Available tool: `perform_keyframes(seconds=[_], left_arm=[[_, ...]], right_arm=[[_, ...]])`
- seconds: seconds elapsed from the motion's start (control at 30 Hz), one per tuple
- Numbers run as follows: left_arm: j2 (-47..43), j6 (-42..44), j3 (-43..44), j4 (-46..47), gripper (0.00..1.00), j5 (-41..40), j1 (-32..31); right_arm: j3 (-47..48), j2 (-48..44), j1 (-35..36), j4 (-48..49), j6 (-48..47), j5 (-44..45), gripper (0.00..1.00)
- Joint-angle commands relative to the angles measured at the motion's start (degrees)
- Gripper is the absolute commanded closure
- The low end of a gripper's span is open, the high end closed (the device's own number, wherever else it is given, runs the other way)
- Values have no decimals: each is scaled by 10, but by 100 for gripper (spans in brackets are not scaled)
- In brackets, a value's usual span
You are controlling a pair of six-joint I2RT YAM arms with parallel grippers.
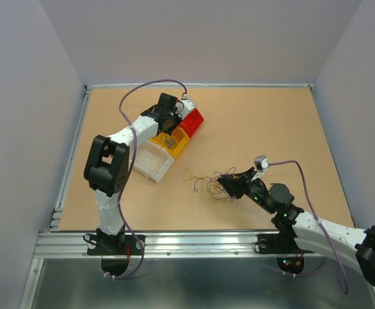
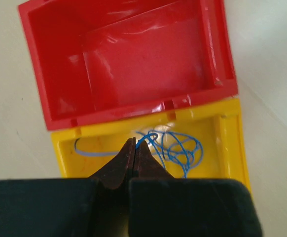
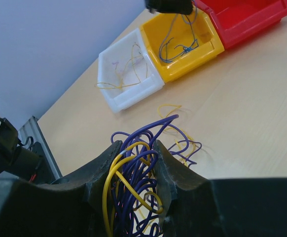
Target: Untangle the cables
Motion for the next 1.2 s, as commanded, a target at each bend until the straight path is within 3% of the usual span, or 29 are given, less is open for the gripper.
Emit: perform_keyframes(seconds=[0.0,0.1,0.17,0.2,0.27,0.67,0.8,1.0,1.17], left_arm=[[115,12,52,-75,100,-111,-6],[134,3,21,-20,98,-198,-19],[120,3,0,7,88,-203,-20],[85,2,-7,20,78,-183,-20],[33,-6,-20,20,69,-142,-20],[-115,-28,-53,-10,43,-102,-37],[-174,-27,-76,-1,26,-44,-65],[-269,-31,-153,37,20,-7,-113],[-327,-26,-221,7,16,4,-116]], right_arm=[[-86,-8,3,3,3,-10,62],[-84,-7,4,-6,0,-9,62],[-82,-7,4,-10,-3,-7,62],[-81,-7,3,-12,-3,-7,62],[-81,-8,3,-14,-2,-9,62],[-71,-9,4,-24,-2,-4,62],[-54,-9,3,-39,-9,-7,62],[-43,-28,3,-71,-14,-3,59],[-48,-41,3,-86,-12,2,55]])
